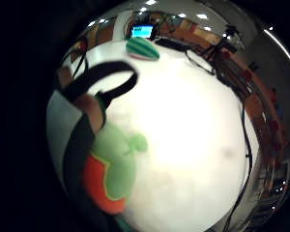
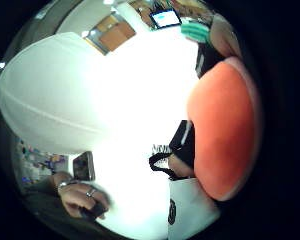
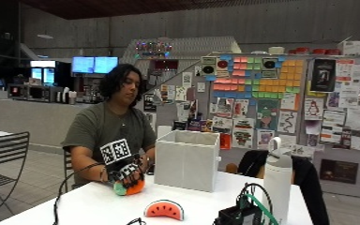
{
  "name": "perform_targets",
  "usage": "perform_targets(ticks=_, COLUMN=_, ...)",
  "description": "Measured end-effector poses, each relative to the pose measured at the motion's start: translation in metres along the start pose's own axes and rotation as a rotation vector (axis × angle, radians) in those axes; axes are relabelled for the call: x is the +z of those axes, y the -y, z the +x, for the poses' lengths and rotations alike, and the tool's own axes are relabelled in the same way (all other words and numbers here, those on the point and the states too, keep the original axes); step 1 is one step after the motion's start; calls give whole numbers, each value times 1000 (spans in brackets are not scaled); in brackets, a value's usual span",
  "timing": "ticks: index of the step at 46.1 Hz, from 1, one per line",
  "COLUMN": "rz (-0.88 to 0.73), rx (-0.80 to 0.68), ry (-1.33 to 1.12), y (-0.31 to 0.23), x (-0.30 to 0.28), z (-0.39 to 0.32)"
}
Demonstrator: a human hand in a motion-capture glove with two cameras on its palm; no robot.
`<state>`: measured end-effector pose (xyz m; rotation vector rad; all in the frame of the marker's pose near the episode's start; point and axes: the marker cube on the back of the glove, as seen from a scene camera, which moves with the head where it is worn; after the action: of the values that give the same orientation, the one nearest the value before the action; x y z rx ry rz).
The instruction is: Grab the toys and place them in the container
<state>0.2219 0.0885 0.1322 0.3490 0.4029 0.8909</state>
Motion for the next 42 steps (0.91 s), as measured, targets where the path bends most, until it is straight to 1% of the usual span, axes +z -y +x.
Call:
perform_targets(ticks=6, rz=108, rx=8, ry=60, y=0, x=-43, z=-9)
perform_targets(ticks=10, rz=207, rx=-27, ry=171, y=-18, x=-114, z=-46)
perform_targets(ticks=13, rz=284, rx=-91, ry=248, y=-25, x=-172, z=-81)
perform_targets(ticks=16, rz=342, rx=-187, ry=343, y=-17, x=-218, z=-110)
perform_targets(ticks=20, rz=389, rx=-327, ry=468, y=-7, x=-267, z=-152)
perform_targets(ticks=24, rz=387, rx=-415, ry=558, y=4, x=-301, z=-194)
perform_targets(ticks=27, rz=378, rx=-470, ry=598, y=24, x=-313, z=-220)
perform_targets(ticks=30, rz=386, rx=-560, ry=582, y=53, x=-306, z=-235)
perform_targets(ticks=31, rz=374, rx=-566, ry=587, y=62, x=-303, z=-240)
perform_targets(ticks=35, rz=233, rx=-412, ry=697, y=88, x=-292, z=-277)
perform_targets(ticks=38, rz=163, rx=-396, ry=760, y=96, x=-278, z=-302)
perform_targets(ticks=42, rz=124, rx=-392, ry=822, y=107, x=-257, z=-315)
